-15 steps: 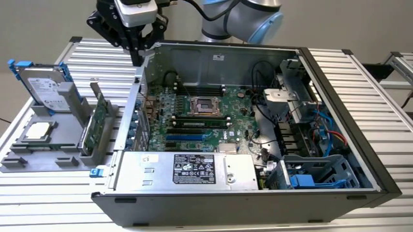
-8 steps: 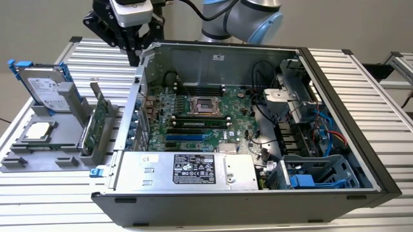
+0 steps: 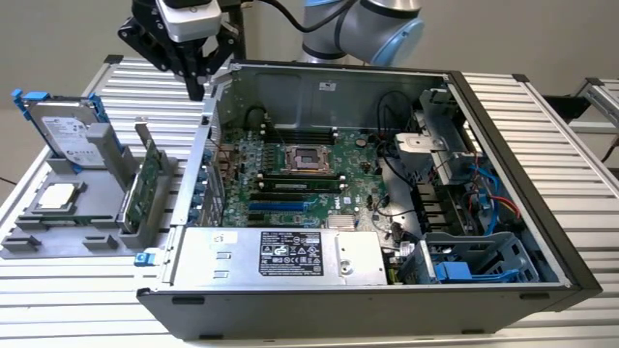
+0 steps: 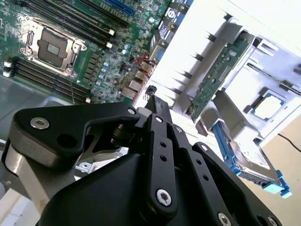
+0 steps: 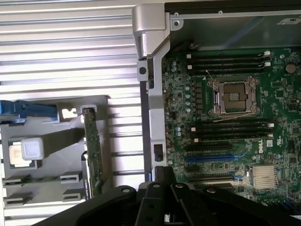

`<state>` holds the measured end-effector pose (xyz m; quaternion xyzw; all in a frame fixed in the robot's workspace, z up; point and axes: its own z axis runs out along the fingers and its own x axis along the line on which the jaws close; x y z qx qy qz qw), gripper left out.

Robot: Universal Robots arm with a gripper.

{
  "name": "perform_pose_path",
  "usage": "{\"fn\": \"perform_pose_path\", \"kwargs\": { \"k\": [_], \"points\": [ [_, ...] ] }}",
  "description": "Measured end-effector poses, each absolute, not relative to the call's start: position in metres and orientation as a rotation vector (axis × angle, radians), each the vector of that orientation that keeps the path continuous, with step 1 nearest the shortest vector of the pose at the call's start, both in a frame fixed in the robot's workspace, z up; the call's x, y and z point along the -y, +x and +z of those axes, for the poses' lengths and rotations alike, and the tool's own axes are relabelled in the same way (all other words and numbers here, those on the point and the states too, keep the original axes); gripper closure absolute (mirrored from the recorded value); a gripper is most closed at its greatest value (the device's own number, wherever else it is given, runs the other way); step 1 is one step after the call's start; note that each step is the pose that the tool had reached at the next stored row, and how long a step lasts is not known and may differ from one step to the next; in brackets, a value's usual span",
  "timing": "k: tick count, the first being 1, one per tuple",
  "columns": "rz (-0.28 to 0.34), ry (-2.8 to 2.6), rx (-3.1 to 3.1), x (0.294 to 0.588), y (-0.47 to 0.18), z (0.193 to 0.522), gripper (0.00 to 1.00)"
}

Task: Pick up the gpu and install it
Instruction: 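Reach for the gpu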

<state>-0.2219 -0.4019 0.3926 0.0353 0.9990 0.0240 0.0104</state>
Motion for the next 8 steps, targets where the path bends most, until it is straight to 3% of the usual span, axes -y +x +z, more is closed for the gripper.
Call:
{"fn": "perform_pose_path", "kwargs": {
  "k": [8],
  "points": [
    [0.075, 0.110, -3.118, 0.4053, -0.2263, 0.3926, 1.00]
  ]
}}
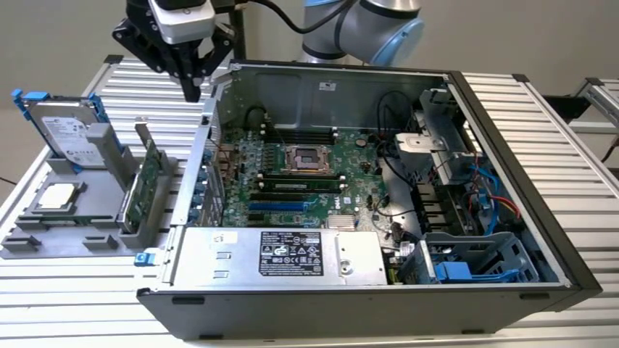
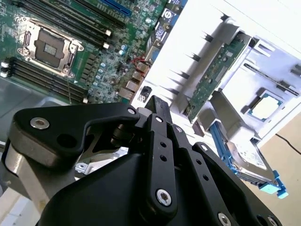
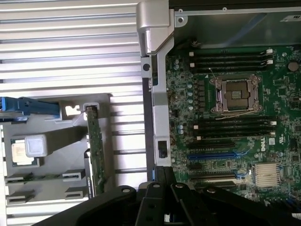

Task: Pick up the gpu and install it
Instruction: 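Reach for the gpu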

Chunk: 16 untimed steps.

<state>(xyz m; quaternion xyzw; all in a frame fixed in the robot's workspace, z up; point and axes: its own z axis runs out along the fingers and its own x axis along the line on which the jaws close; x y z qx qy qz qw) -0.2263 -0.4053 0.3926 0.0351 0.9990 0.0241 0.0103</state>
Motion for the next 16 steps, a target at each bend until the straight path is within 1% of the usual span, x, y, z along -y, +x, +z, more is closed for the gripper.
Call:
{"fn": "perform_pose_path", "kwargs": {
  "k": [16],
  "points": [
    [0.075, 0.108, -3.118, 0.4120, -0.2354, 0.3926, 1.00]
  ]
}}
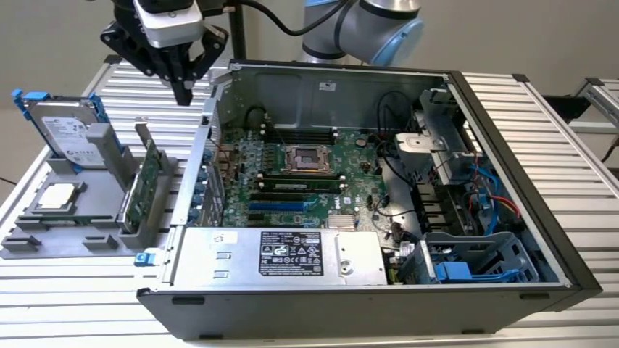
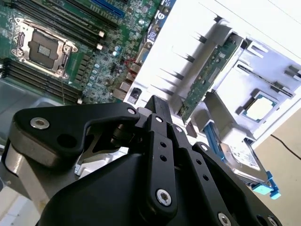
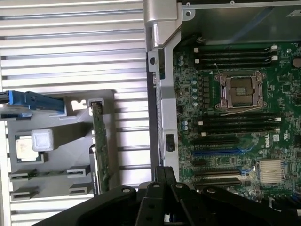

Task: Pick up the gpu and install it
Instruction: 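Reach for the gpu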

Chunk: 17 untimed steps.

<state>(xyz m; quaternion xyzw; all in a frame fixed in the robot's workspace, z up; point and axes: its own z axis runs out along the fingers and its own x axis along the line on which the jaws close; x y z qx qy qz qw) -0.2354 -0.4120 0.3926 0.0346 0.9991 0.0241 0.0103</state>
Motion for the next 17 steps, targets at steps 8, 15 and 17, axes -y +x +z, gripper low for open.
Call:
{"fn": "perform_pose_path", "kwargs": {
  "k": [8, 15, 17],
  "points": [
    [0.075, 0.107, -3.118, 0.4151, -0.2400, 0.3926, 1.00],
    [0.075, 0.107, -3.118, 0.4179, -0.2443, 0.3926, 1.00],
    [0.075, 0.107, -3.118, 0.4188, -0.2456, 0.3926, 1.00]
  ]
}}
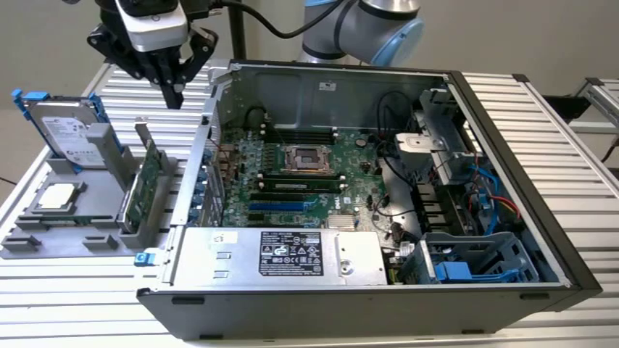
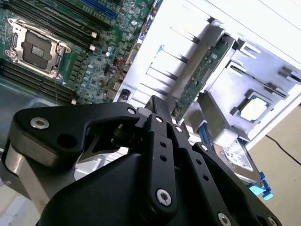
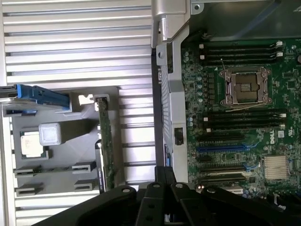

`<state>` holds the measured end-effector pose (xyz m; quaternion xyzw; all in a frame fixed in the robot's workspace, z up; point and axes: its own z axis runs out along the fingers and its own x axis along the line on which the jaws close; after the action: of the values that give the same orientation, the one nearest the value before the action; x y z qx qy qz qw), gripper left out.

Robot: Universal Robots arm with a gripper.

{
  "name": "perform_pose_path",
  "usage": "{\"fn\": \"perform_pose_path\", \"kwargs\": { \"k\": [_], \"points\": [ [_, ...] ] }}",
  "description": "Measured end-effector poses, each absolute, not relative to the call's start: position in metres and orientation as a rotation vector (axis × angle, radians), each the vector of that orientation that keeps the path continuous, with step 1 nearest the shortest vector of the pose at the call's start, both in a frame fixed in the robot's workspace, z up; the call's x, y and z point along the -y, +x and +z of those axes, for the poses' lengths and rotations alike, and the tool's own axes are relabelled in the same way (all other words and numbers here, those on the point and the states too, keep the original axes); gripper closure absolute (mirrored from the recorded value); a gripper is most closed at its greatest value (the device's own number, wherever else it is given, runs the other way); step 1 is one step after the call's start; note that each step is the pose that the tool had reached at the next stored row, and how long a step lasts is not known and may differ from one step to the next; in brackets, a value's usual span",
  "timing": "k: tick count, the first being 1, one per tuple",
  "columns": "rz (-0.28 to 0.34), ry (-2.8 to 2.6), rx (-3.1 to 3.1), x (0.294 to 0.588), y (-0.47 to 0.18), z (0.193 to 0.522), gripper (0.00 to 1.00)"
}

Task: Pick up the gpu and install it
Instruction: 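Reach for the gpu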

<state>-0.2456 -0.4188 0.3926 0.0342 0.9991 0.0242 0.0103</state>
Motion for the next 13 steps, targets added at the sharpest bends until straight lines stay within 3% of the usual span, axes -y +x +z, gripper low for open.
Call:
{"fn": "perform_pose_path", "kwargs": {
  "k": [13],
  "points": [
    [0.077, 0.106, -3.118, 0.426, -0.257, 0.393, 1.00]
  ]
}}
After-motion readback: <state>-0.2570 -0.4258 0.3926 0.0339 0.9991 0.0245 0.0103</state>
